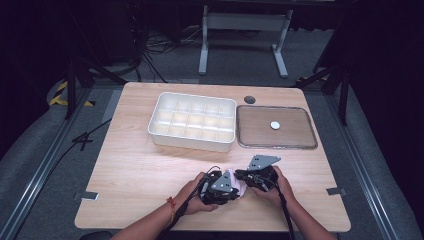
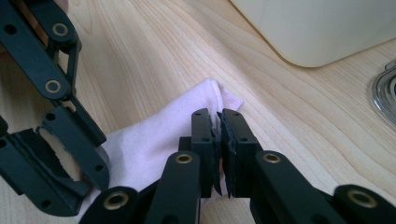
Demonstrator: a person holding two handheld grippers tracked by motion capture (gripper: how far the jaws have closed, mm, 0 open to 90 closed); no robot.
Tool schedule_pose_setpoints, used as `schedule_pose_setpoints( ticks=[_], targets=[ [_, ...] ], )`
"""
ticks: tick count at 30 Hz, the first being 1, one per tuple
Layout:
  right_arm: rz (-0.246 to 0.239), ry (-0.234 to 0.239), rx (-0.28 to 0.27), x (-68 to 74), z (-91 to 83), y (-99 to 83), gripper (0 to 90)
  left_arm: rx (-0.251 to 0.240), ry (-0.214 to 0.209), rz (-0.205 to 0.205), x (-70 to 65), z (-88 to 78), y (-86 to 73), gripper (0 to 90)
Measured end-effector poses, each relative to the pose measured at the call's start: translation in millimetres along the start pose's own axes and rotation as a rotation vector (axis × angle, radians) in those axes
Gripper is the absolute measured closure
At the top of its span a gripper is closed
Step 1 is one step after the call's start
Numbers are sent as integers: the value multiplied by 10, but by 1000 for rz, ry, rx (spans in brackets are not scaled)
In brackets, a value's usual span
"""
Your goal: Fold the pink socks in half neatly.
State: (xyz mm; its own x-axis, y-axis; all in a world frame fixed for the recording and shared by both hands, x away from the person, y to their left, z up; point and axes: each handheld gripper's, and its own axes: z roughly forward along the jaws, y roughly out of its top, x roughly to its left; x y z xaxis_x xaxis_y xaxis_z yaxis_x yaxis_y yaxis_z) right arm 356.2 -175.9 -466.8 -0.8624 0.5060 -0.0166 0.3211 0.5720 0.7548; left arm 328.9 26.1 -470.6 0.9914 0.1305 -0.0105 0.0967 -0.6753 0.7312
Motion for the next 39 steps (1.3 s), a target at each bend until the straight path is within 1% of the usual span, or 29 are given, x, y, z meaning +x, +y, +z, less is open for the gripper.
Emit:
schedule_pose_setpoints(
  ticks=[2,4,5,6,9,11,13,14,15,16,17,18,19,20,21,22,24,25,28,29,30,31,32,33,35,36,39],
  targets=[
    [-12,-8,6,0,-6,3,843,0,4,8,17,-2,-4,807],
    [-16,-23,11,1,-15,10,842,-7,6,-5,29,4,-14,808],
    [-21,-24,13,-5,-18,10,840,-5,12,-2,37,0,-17,808],
    [-20,-29,12,-13,-24,9,838,-11,8,-9,37,6,-19,807],
    [-17,-39,11,-23,-50,13,823,-9,4,-7,52,5,-22,807],
    [-12,-59,6,-34,-66,21,827,-14,2,-13,52,11,-27,807],
    [-6,-81,-2,-28,-105,43,855,-17,1,-16,49,14,-27,807],
    [-11,-93,-2,-18,-118,52,869,-17,0,-19,47,15,-28,807],
    [-28,-114,-2,-5,-137,67,886,-17,-1,-19,49,17,-30,807],
    [-38,-121,-11,9,-164,84,891,-19,-2,-20,48,18,-31,807],
    [-38,-113,-21,18,-182,93,892,-20,-3,-22,50,19,-33,807],
    [-50,-89,-41,49,-207,109,893,-22,-5,-28,49,20,-33,808],
    [-64,-79,-53,74,-216,117,894,-18,-1,-19,56,17,-31,808],
    [-83,-57,-65,116,-226,126,894,-17,-1,-19,56,17,-31,808],
    [-89,-41,-67,142,-227,129,894,-17,-2,-18,56,17,-32,808],
    [-105,-19,-70,169,-219,130,894,-15,-1,-14,59,15,-32,808],
    [-121,8,-65,218,-184,133,893,-15,4,-12,54,17,-31,809],
    [-121,18,-59,226,-161,131,892,-8,5,-1,54,14,-26,809],
    [-123,20,-26,217,-70,96,892,-6,7,-3,50,15,-24,809],
    [-116,26,-22,211,-49,81,893,-8,2,-14,46,18,-27,810],
    [-109,21,-3,206,-19,59,893,-11,2,-22,42,20,-32,810],
    [-106,21,1,198,-6,47,894,-20,0,-23,44,26,-33,811],
    [-96,21,-1,187,-2,43,895,-14,-1,-20,48,23,-31,811],
    [-96,21,-1,187,-2,43,895,-14,-1,-20,48,23,-31,811],
    [-95,-15,12,150,-9,41,898,-16,0,-24,46,24,-32,812],
    [-81,-22,12,123,-13,32,898,-14,1,-20,49,23,-31,812],
    [-45,-21,3,48,-26,6,899,-16,4,-24,47,25,-31,812]
  ],
)
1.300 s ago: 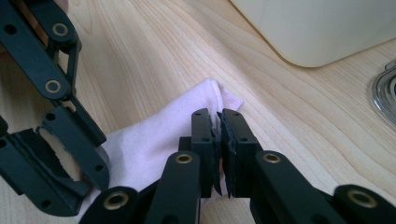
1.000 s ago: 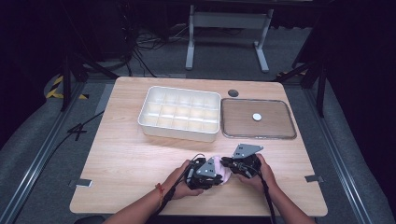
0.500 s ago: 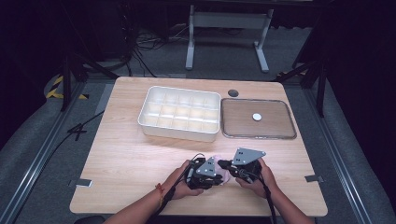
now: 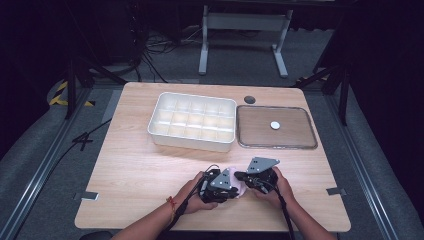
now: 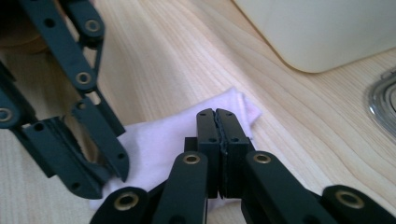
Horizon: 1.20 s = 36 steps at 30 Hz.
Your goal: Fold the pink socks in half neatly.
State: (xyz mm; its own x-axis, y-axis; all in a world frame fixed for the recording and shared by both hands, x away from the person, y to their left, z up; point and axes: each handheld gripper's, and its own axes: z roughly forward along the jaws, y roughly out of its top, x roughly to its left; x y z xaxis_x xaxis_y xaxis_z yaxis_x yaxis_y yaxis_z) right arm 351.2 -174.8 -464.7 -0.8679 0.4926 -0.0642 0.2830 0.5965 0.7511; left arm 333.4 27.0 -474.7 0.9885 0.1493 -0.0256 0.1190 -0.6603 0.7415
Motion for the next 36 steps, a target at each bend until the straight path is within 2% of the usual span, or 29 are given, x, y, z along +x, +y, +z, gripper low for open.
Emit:
schedule_pose_setpoints(
  ticks=[4,6,7,10,14,18,21,23,25,27,28,31,36],
  targets=[
    [8,-51,9,-47,-39,-11,899,5,-5,1,10,-4,1,812],
    [26,-53,5,-79,-55,-27,898,-1,-8,1,20,-2,-1,813],
    [25,-59,4,-90,-60,-32,898,0,-16,-14,20,-2,-2,814],
    [27,-58,0,-91,-78,-28,898,4,-17,-13,26,-5,-3,817],
    [19,-91,-17,-92,-151,8,898,2,-17,-9,27,-3,-2,817],
    [9,-60,-46,-34,-177,37,898,0,-18,-12,25,-2,-2,817],
    [-42,-33,-50,71,-151,78,897,0,-15,-7,28,-2,0,817],
    [-49,-4,-59,108,-149,95,897,0,-16,-11,28,-3,-2,818],
    [-54,6,-29,125,-110,90,897,0,-19,-16,27,-3,-6,818],
    [-64,2,-12,123,-83,72,898,-2,-20,-12,33,-2,-6,818],
    [-49,-3,25,95,-12,-1,900,-3,-21,-23,31,0,-5,818],
    [-27,-1,26,71,-10,-9,900,-4,-23,-24,33,6,2,819],
    [-28,-48,35,82,-9,5,900,3,-22,-24,31,3,2,822]
  ],
)
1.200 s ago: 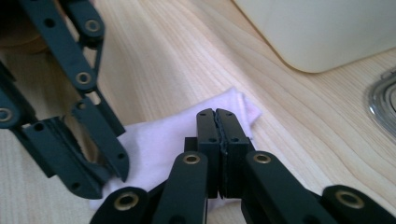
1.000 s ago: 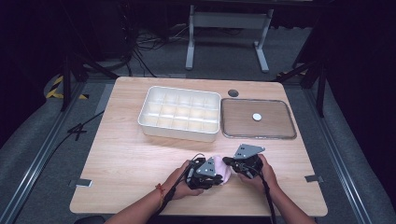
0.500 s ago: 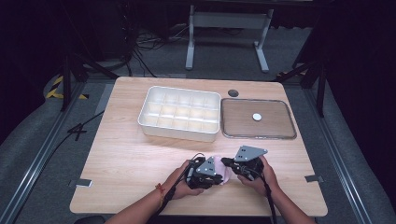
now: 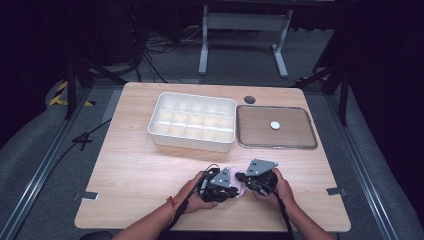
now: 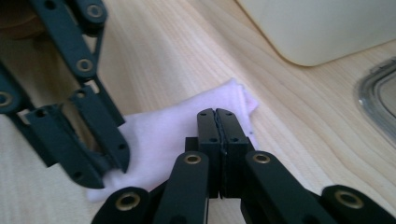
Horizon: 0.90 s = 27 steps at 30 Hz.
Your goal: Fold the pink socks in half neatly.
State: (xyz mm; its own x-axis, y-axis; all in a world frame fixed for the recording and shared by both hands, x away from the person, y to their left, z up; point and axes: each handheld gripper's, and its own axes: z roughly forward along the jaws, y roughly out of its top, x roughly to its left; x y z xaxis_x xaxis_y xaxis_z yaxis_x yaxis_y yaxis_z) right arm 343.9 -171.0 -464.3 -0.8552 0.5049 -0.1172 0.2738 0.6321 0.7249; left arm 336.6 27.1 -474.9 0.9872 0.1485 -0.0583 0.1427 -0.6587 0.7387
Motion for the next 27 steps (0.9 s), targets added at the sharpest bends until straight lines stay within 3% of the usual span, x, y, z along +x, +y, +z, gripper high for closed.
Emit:
schedule_pose_setpoints(
  ticks=[4,9,19,23,24,27],
  targets=[
    [16,-26,0,-57,-13,-11,900,0,-4,-2,4,1,-1,822],
    [38,-19,-6,-94,-2,-28,900,-11,-10,-22,15,4,-10,823],
    [69,-44,1,-171,-3,-56,900,2,5,-3,-5,5,6,823],
    [67,-69,32,-213,10,-84,900,2,5,-3,-3,5,9,822],
    [89,-53,26,-242,9,-108,900,3,3,-3,-1,6,10,821],
    [93,-50,-4,-269,-51,-93,900,-1,13,-2,-4,11,12,813]
  ],
)
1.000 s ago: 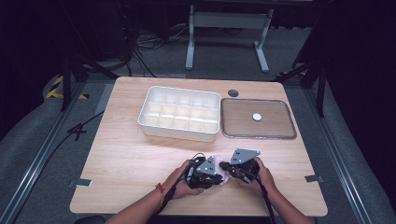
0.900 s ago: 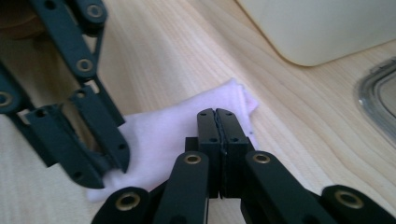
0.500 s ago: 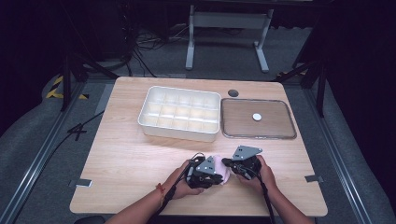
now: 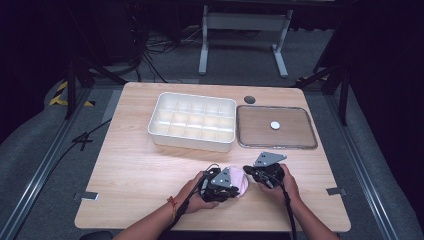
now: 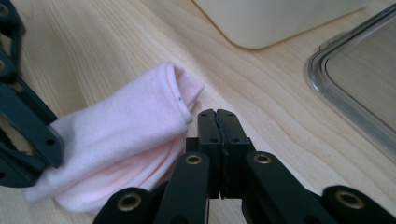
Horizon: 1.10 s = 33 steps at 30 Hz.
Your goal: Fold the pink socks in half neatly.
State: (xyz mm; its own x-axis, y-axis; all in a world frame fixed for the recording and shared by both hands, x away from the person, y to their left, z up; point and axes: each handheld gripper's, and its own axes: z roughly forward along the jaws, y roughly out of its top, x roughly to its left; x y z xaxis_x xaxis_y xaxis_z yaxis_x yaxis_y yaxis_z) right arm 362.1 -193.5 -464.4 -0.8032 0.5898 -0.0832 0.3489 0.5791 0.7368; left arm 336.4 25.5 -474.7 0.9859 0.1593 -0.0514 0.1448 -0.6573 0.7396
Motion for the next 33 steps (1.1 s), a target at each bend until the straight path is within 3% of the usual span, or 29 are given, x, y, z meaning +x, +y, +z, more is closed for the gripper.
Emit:
schedule_pose_setpoints(
  ticks=[2,7,18,22,26,33],
  targets=[
    [-6,1,-11,4,-34,21,900,-1,-1,17,-1,-4,11,791],
    [2,28,-30,-6,-78,23,893,-2,11,12,-22,-30,25,734],
    [13,32,-58,-20,-132,38,856,-44,21,16,-38,-98,56,697],
    [14,29,-63,-16,-145,52,836,-48,30,18,-38,-162,75,683],
    [17,20,-76,-13,-166,65,808,-88,32,8,-6,-267,93,675],
    [37,30,-96,5,-201,102,731,-92,48,1,37,-448,66,656]
  ],
)
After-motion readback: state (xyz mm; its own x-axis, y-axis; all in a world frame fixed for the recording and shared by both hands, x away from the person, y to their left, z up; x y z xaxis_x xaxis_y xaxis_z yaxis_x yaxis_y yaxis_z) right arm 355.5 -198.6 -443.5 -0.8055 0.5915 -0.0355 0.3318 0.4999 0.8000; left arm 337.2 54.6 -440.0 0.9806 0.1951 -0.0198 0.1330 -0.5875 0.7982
